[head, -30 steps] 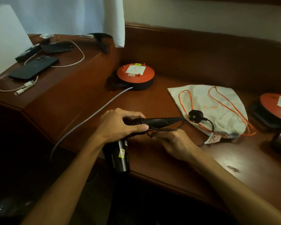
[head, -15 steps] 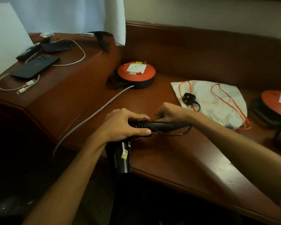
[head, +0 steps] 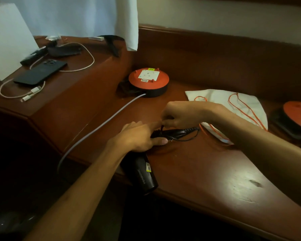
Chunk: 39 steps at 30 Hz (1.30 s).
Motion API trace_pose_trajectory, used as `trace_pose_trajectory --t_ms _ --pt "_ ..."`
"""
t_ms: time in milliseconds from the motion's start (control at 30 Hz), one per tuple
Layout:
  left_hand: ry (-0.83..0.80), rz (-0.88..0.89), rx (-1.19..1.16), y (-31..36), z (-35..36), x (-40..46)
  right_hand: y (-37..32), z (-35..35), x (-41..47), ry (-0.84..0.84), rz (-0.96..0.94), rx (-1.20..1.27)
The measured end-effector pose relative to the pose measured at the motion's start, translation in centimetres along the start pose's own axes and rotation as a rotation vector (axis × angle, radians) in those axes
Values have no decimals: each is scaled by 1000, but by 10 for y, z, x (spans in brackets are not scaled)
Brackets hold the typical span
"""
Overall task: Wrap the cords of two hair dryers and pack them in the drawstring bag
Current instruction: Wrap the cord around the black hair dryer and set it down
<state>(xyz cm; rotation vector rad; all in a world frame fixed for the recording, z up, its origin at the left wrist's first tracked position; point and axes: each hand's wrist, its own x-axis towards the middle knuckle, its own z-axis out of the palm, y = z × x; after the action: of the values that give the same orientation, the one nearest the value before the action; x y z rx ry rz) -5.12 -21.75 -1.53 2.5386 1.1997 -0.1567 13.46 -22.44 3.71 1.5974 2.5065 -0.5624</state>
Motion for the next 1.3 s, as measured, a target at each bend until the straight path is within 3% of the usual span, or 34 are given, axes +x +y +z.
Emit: trace_pose_trajectory --t_ms 100,233,400,500,600,833,1000,1100,1300 --pt "-67 16 -55 -5 -10 11 -12 -6 -6 59 2 -199" --pt "32 64 -148 2 -1 10 -12 -13 -10 192 -15 -365" --pt "221 41 -202 1 10 -2 17 -6 -21 302 -49 -123" --pt "264 61 -195 2 12 -6 33 -3 -30 322 -2 65" --pt "261 81 -150 4 14 -7 32 -3 -29 319 24 92" --pt "246 46 -132 0 15 -1 -24 -16 -31 297 -3 -324" --pt "290 37 -373 -18 10 -3 -34 7 -60 270 -60 -53" --pt "327 69 -563 -26 10 -6 -29 38 -67 425 -122 116" --pt "441 54 -515 -15 12 -8 -15 98 -55 678 -113 157"
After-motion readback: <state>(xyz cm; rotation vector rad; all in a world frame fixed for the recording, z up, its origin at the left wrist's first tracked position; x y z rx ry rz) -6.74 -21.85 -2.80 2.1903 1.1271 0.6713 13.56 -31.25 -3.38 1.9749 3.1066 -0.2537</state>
